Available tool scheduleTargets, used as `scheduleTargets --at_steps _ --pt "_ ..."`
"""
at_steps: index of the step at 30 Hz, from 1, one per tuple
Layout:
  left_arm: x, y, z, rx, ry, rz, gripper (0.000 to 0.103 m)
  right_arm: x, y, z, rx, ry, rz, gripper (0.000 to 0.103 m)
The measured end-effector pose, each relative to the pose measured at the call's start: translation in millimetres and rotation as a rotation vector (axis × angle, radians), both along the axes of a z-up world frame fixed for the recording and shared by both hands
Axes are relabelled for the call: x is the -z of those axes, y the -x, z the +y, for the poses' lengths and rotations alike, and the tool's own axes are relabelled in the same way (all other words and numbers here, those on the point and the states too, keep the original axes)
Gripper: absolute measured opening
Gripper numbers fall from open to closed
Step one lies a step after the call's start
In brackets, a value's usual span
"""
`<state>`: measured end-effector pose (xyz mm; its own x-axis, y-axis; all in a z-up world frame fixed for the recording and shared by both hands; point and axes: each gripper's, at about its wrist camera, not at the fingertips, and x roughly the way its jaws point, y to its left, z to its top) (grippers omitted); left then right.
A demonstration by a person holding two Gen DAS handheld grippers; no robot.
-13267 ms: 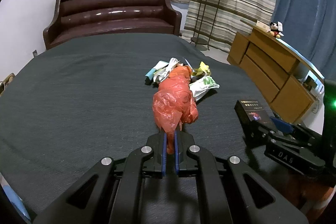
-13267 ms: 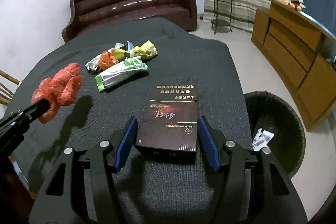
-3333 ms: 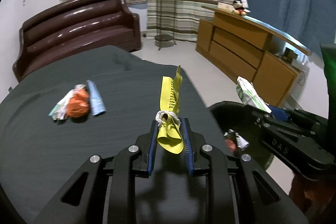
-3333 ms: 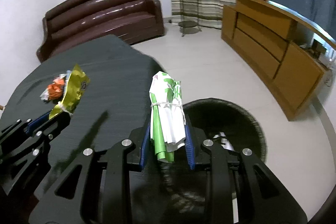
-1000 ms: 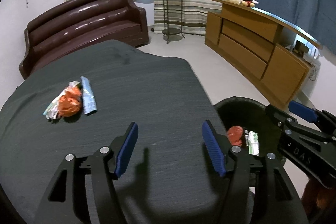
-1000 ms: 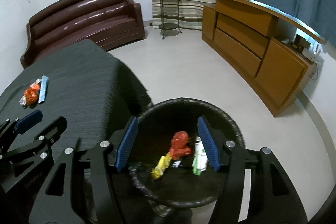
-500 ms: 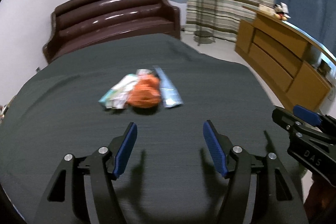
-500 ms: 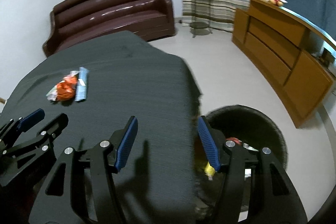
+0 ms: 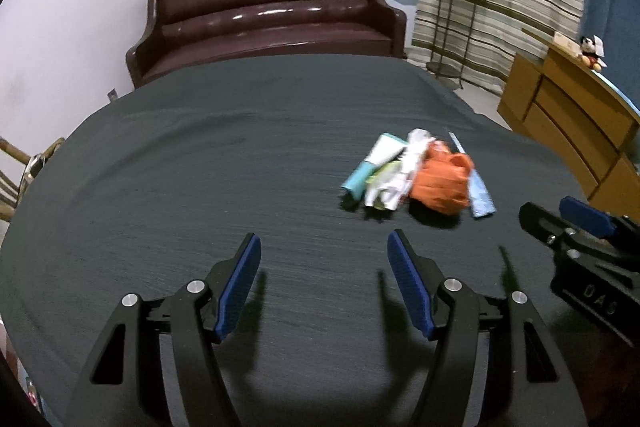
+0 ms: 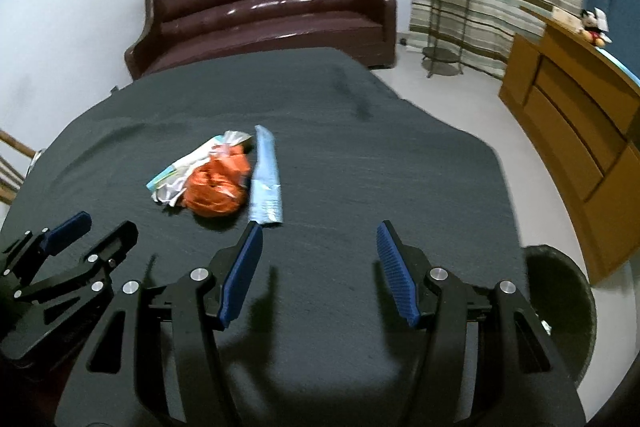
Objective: Collect trash
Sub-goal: 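Move both open grippers back over the remaining trash on the table, then grasp the blue-and-white printed strip with the right gripper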
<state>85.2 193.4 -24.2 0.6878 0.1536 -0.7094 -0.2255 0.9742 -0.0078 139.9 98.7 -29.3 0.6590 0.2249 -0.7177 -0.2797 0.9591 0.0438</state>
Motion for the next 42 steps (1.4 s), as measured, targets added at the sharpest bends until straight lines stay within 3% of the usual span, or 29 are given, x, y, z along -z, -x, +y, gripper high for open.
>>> scheduleTargets --at_steps 9,11,19,24,42 --pt "1 -8 16 -0.005 0.023 0.005 0.068 10 -20 27 -0.036 0.042 0.053 0.055" --pt "1 -11 18 -0.001 0.028 0.008 0.068 10 -24 29 -0.035 0.054 0.054 0.048" --pt "-1 -21 19 0.019 0.028 0.011 0.068 12 -43 31 -0.033 0.03 0.086 0.043" --pt "-3 -26 18 0.035 0.027 0.012 0.068 13 -48 30 -0.038 0.049 0.075 0.02" --pt "3 -50 20 0.091 0.025 0.055 0.068 13 -56 16 -0.039 0.014 0.069 0.02"
